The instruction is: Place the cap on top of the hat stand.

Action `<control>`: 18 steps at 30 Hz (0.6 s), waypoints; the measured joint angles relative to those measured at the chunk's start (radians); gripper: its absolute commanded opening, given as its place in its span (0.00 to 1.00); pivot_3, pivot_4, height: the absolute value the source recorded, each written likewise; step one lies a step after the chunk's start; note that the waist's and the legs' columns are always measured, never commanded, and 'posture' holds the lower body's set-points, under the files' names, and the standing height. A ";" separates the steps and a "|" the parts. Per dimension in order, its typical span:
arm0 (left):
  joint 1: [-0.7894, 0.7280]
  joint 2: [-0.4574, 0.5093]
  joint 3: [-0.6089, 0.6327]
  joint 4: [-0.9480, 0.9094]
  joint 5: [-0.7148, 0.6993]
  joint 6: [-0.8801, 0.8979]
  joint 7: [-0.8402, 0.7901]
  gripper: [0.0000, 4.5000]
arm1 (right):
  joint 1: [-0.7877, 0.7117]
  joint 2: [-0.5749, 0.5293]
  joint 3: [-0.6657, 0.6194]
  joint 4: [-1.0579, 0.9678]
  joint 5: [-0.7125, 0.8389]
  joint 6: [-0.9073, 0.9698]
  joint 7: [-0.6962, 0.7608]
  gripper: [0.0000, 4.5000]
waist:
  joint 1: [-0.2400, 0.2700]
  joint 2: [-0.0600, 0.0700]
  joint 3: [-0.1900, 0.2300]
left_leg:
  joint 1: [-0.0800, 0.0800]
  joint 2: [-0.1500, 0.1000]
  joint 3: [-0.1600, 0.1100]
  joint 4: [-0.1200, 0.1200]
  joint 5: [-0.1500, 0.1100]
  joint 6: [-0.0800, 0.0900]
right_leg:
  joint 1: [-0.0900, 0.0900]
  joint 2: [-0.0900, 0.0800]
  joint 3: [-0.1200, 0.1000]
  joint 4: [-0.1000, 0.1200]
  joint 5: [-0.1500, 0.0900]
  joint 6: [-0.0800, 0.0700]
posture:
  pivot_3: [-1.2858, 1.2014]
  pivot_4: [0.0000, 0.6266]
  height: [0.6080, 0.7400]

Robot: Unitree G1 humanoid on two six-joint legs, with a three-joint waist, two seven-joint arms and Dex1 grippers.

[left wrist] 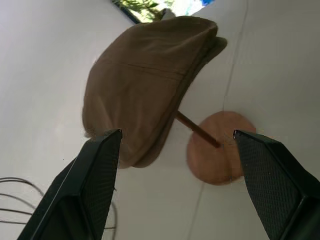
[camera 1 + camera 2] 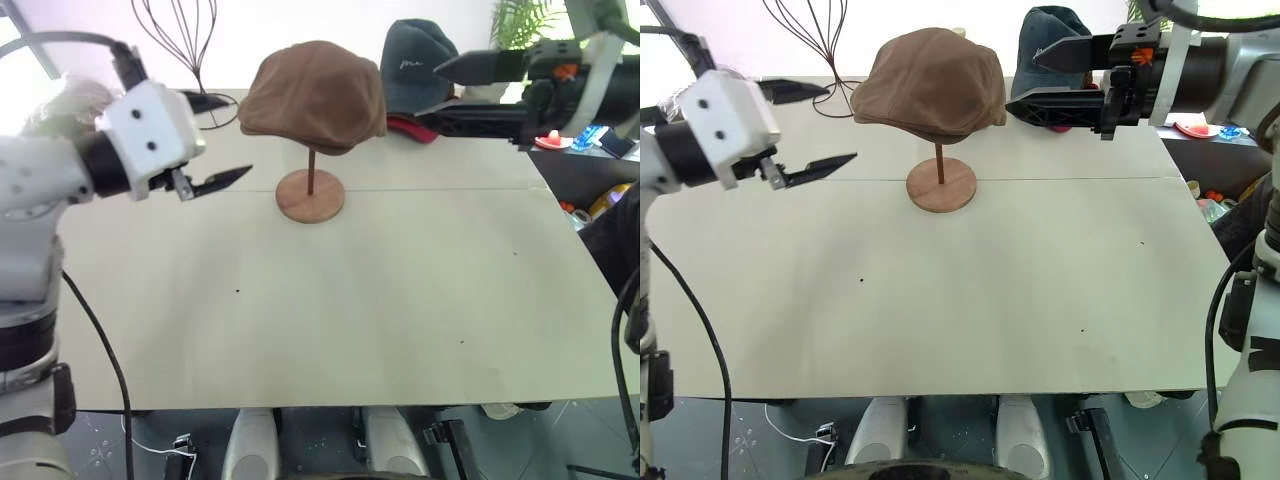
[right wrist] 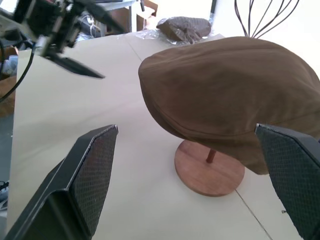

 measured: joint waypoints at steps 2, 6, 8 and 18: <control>0.026 0.068 0.061 0.000 -0.157 0.158 -0.068 0.83 | 0.020 -0.002 0.014 -0.019 -0.033 -0.051 0.005 1.00 | -0.004 0.000 0.000 | 0.000 0.000 0.000 0.000 0.000 0.000 | 0.000 0.000 0.000 0.000 0.000 0.000 | 0.52 0.24 0.91; -0.067 0.207 0.177 0.200 -0.400 0.414 -0.174 0.83 | 0.123 0.041 0.072 -0.153 -0.119 -0.176 -0.022 1.00 | -0.012 -0.001 0.001 | 0.001 0.000 -0.001 0.000 0.000 0.000 | 0.000 0.001 0.000 0.001 0.000 0.000 | 0.52 0.24 0.91; -0.155 0.273 0.179 0.333 -0.466 0.482 -0.216 0.83 | 0.151 0.084 0.104 -0.231 -0.152 -0.216 -0.058 1.00 | -0.018 0.000 0.001 | 0.001 0.000 -0.001 0.000 0.000 0.000 | 0.000 0.001 0.000 0.002 -0.001 0.001 | 0.52 0.24 0.91; -0.323 0.356 -0.074 0.611 -0.455 0.438 -0.388 0.83 | 0.170 0.317 0.354 -0.257 -0.525 -0.514 -0.291 1.00 | -0.020 -0.002 0.001 | 0.000 0.000 -0.002 0.002 0.000 0.000 | -0.002 0.001 0.000 0.007 -0.002 0.001 | 0.52 0.24 0.91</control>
